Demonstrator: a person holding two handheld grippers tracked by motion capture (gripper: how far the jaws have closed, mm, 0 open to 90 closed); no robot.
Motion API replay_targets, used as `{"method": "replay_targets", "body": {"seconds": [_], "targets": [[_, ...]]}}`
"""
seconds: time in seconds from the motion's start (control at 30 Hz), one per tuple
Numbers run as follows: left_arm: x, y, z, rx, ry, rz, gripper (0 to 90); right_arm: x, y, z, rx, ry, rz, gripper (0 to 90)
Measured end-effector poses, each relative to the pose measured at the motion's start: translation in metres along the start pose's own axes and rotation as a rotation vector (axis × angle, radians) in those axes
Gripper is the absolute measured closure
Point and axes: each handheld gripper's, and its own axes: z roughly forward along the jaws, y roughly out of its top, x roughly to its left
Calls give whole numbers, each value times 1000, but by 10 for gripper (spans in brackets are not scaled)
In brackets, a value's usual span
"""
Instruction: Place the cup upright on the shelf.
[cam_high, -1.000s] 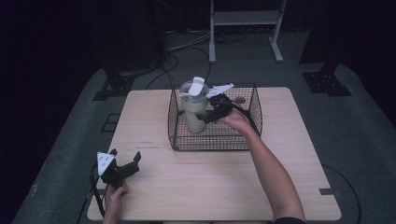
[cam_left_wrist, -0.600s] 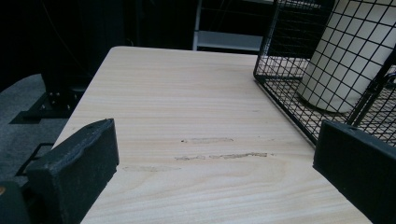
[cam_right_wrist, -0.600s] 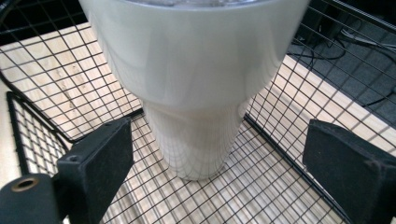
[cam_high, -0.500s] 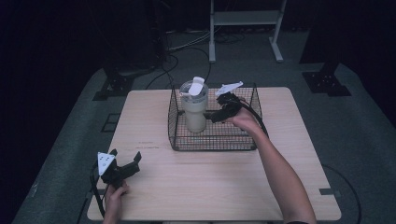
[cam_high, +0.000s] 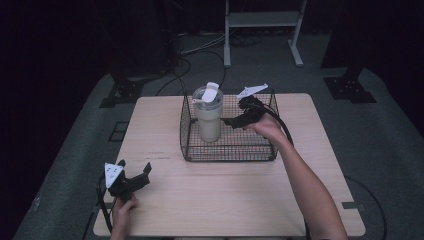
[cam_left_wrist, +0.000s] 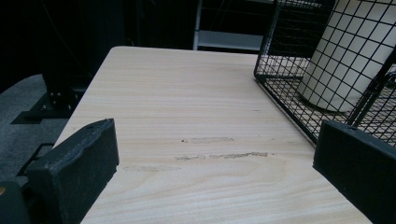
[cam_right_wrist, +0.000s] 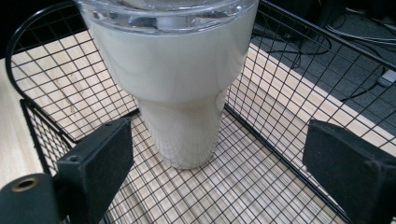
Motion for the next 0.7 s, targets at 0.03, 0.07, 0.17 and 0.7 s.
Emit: {"method": "replay_targets", "body": {"seconds": [0.03, 0.07, 0.17, 0.7], "targets": [[0, 0, 0, 0, 0, 0, 0, 0, 0, -1, -1, 0, -4, 82], [0, 0, 0, -1, 0, 0, 0, 0, 0, -3, -3, -1, -5, 82], [0, 0, 0, 0, 1, 1, 0, 1, 1, -9, -7, 1, -5, 82], [-1, 0, 1, 2, 3, 9, 0, 8, -4, -30, -6, 18, -13, 82]]}}
